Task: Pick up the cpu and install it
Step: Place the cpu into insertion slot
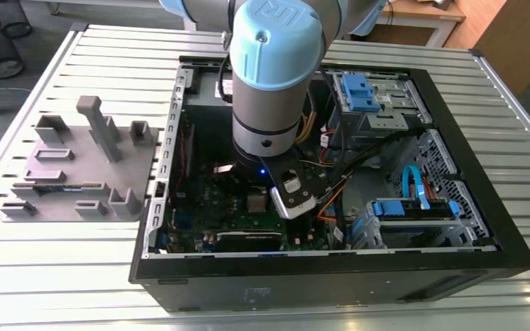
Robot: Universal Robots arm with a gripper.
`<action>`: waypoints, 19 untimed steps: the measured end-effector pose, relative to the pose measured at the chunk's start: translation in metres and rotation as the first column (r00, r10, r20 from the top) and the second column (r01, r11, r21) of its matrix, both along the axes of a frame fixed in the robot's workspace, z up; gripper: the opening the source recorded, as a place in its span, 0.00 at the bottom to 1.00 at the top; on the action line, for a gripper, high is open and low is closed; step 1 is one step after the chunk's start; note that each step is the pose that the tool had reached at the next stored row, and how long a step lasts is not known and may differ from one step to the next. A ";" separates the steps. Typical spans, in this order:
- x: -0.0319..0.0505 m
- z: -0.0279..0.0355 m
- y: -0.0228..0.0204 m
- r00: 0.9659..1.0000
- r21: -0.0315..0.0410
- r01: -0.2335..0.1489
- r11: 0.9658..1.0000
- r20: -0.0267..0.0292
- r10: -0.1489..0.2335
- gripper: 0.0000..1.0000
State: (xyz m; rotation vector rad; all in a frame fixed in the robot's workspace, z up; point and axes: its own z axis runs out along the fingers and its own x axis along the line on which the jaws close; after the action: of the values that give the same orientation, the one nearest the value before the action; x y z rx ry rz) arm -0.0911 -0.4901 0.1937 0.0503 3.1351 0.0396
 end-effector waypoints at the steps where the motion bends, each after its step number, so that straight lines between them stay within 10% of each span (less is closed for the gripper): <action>1: 0.0000 -0.0001 0.0000 1.000 0.000 -0.001 1.000 0.000 0.001 0.46; 19: -0.0004 -0.0034 0.0000 1.000 -0.001 -0.029 1.000 0.000 0.029 0.46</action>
State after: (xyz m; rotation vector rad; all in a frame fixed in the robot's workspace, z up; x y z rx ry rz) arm -0.0915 -0.4902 0.1904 0.0044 3.1359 0.0380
